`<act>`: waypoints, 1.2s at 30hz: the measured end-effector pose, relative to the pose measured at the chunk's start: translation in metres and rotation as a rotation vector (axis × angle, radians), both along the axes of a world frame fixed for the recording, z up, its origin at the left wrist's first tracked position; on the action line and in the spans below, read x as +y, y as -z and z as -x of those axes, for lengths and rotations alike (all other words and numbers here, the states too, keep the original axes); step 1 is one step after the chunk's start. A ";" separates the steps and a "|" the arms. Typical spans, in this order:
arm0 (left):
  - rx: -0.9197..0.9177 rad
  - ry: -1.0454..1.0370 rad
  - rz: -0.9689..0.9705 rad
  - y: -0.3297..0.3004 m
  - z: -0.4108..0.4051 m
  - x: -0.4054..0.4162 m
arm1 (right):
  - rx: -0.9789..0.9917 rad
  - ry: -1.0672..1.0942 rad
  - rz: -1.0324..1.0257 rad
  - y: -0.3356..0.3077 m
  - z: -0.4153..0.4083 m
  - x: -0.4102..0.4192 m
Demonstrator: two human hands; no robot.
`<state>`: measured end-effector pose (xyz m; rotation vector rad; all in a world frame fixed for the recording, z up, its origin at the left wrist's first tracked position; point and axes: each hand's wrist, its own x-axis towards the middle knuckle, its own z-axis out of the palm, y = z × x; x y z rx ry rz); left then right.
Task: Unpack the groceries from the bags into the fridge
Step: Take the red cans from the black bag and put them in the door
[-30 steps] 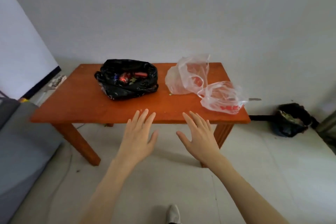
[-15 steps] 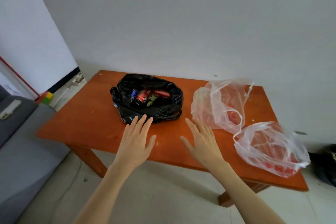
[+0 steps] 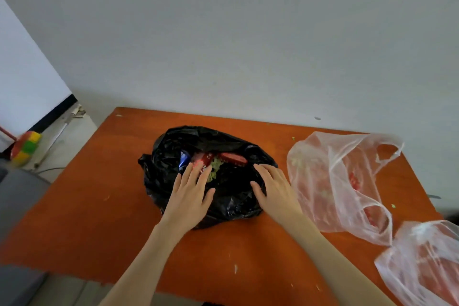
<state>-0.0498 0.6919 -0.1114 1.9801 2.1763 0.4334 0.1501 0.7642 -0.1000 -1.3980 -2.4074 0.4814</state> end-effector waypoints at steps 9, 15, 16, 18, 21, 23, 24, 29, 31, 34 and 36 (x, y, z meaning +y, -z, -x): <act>0.127 0.169 0.085 0.031 0.065 0.113 | -0.009 0.010 0.010 0.022 0.075 0.085; 0.265 0.209 0.309 0.058 0.081 0.164 | -0.289 -0.040 0.182 0.052 0.084 0.126; 0.298 0.208 0.315 0.061 0.084 0.172 | -0.333 -0.047 0.200 0.057 0.085 0.133; 0.341 0.201 0.313 0.066 0.092 0.189 | -0.392 -0.064 0.199 0.064 0.087 0.146; 0.328 0.209 0.375 0.070 0.101 0.216 | -0.424 -0.071 0.212 0.074 0.090 0.165; 0.276 0.215 0.424 0.074 0.104 0.230 | -0.418 -0.067 0.254 0.081 0.091 0.177; 0.246 0.214 0.447 0.077 0.105 0.235 | -0.408 -0.068 0.285 0.084 0.090 0.182; 0.017 0.147 0.645 0.095 0.111 0.243 | -0.338 -0.080 0.475 0.099 0.083 0.196; -0.079 0.095 0.668 0.099 0.112 0.243 | -0.308 -0.070 0.499 0.103 0.081 0.202; -0.095 0.086 0.652 0.098 0.111 0.242 | -0.318 -0.086 0.448 0.104 0.080 0.207; -0.052 0.072 0.575 0.093 0.108 0.240 | -0.331 -0.110 0.276 0.101 0.082 0.203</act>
